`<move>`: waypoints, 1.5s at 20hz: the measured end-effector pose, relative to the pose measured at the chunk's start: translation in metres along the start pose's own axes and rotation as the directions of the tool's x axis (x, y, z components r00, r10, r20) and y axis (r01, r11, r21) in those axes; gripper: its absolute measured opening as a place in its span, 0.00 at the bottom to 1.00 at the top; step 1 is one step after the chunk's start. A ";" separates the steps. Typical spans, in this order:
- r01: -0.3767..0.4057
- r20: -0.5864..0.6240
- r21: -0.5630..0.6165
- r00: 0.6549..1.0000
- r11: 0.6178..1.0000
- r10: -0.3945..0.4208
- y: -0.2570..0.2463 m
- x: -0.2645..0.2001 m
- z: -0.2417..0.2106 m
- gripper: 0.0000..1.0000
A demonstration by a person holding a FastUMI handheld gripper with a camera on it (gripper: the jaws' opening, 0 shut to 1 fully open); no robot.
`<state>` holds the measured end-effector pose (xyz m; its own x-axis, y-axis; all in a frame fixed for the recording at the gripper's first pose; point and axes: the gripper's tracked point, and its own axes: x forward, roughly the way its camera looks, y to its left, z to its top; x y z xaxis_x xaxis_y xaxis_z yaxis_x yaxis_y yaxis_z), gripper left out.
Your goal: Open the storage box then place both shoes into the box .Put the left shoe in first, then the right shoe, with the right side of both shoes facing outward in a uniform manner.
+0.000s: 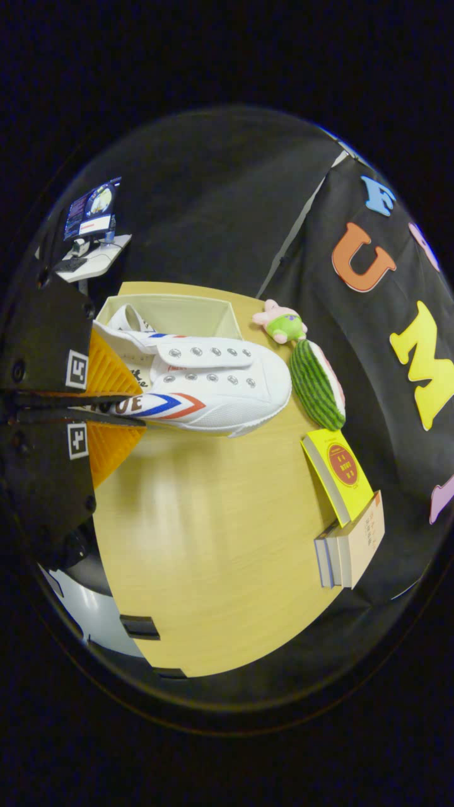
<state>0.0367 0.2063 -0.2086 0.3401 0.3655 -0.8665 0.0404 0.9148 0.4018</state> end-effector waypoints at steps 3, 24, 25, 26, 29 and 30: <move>-0.011 -0.011 0.004 1.000 1.000 0.011 0.038 0.017 -0.014 0.06; -0.013 -0.035 0.055 0.999 0.998 0.015 0.066 0.069 -0.039 0.39; -0.020 -0.028 0.036 0.999 0.999 0.021 0.067 0.068 -0.038 0.40; -0.028 -0.012 0.021 1.000 0.999 0.029 0.069 0.065 -0.036 0.43; -0.037 0.088 -0.031 0.995 0.999 0.039 0.071 0.054 -0.018 0.47; -0.033 0.114 -0.046 0.993 0.998 0.038 0.070 0.051 -0.014 0.49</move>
<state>0.0435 0.2918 -0.2288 0.4462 0.3784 -0.8110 -0.0138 0.9090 0.4165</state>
